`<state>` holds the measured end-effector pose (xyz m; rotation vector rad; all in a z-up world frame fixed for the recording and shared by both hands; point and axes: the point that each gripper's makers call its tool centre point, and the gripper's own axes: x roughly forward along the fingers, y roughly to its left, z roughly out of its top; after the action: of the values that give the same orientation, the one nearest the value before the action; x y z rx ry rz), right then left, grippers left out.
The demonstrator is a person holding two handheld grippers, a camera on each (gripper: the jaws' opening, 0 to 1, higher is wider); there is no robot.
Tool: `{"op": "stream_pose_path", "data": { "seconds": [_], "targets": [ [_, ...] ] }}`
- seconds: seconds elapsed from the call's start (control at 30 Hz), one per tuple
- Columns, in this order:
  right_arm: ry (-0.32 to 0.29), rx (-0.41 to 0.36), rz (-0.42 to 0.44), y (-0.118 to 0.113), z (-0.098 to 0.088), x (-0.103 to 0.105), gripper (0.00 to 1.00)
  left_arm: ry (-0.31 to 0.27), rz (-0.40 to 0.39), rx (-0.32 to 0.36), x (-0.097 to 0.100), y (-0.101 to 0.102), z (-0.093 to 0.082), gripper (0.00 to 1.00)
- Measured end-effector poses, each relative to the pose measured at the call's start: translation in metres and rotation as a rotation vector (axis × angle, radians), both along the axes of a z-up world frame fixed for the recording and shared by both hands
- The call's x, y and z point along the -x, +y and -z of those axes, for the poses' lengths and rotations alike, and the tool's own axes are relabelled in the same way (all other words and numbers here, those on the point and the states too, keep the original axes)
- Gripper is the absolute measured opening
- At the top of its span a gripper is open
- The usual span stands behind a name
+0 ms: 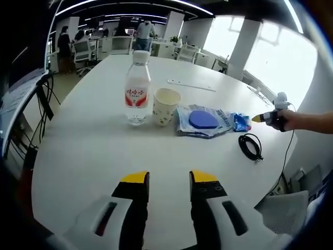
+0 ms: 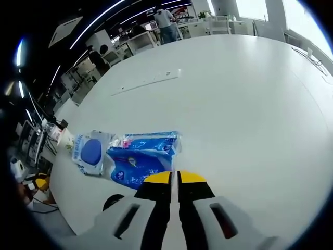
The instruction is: Arrange the tabletop items into an orderly group along one side of the table until the central work area is clear of visible clutter.
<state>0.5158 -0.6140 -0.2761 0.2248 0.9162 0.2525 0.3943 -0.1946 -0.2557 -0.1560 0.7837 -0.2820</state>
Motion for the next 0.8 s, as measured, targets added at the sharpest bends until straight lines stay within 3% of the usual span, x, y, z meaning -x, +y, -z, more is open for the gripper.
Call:
{"op": "stream_pose_path", "data": {
  "seconds": [0.5, 0.8],
  "targets": [
    [-0.002, -0.024, 0.007, 0.002, 0.001, 0.016, 0.03, -0.021, 0.016, 0.004, 0.003, 0.001, -0.007, 0.31],
    [0.012, -0.051, -0.026, 0.018, 0.007, 0.035, 0.08, -0.029, 0.033, 0.011, 0.005, 0.001, -0.011, 0.32]
  ]
}}
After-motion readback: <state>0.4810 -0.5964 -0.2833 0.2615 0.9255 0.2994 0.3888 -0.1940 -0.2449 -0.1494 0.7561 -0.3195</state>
